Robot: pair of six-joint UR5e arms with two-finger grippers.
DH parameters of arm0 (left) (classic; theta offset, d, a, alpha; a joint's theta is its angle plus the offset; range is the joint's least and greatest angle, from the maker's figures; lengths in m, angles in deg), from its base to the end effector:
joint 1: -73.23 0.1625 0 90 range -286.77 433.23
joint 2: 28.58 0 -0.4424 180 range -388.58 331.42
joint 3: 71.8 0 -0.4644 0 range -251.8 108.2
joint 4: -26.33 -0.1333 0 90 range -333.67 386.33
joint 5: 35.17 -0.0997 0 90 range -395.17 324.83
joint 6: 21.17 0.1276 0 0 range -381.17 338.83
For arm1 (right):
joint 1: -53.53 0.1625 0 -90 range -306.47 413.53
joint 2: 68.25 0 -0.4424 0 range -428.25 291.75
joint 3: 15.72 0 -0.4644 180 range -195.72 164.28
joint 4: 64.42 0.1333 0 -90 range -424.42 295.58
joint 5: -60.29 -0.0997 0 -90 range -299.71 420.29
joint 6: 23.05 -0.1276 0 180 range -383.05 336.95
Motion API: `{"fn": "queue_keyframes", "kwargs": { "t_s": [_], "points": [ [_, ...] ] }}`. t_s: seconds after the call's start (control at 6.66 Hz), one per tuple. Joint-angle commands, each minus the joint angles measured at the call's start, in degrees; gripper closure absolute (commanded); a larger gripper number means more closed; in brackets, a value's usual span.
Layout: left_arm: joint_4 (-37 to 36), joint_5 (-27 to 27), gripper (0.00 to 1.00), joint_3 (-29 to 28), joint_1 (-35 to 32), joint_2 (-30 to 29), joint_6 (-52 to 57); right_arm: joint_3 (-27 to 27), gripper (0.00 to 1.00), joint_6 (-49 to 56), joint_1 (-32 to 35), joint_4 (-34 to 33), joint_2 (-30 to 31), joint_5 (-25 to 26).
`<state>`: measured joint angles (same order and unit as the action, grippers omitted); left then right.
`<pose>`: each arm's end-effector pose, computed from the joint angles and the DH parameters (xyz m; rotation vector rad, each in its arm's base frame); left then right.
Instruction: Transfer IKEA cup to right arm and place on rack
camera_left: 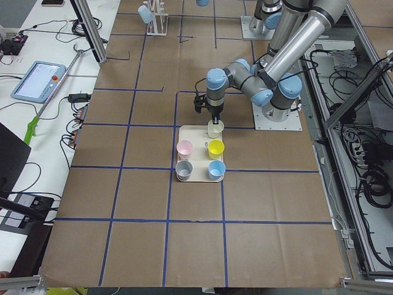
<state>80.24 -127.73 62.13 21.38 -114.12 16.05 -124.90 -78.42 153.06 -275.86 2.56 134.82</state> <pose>0.1567 -0.4060 0.1752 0.0234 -3.1386 -0.1162 0.2716 -0.6070 0.3762 0.5139 1.7851 -1.2442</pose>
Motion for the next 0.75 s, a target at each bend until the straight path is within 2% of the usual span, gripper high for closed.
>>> {"fn": "queue_keyframes", "kwargs": {
  "t_s": [0.0,0.3,0.6],
  "points": [
    [2.2,0.2,1.0,-5.5,-0.2,-0.2,-1.0,-0.4,0.0,-18.5,0.1,0.2,-1.7,-4.5],
    [7.8,1.2,1.0,-12.0,-2.9,0.0,-2.3,-0.4,0.0,-22.3,0.1,-0.5,-3.0,-4.7],
    [18.4,2.6,1.0,-24.6,-7.5,-0.8,-5.8,-0.5,0.0,-22.6,0.1,-0.5,-3.8,-4.7]
  ]
}}
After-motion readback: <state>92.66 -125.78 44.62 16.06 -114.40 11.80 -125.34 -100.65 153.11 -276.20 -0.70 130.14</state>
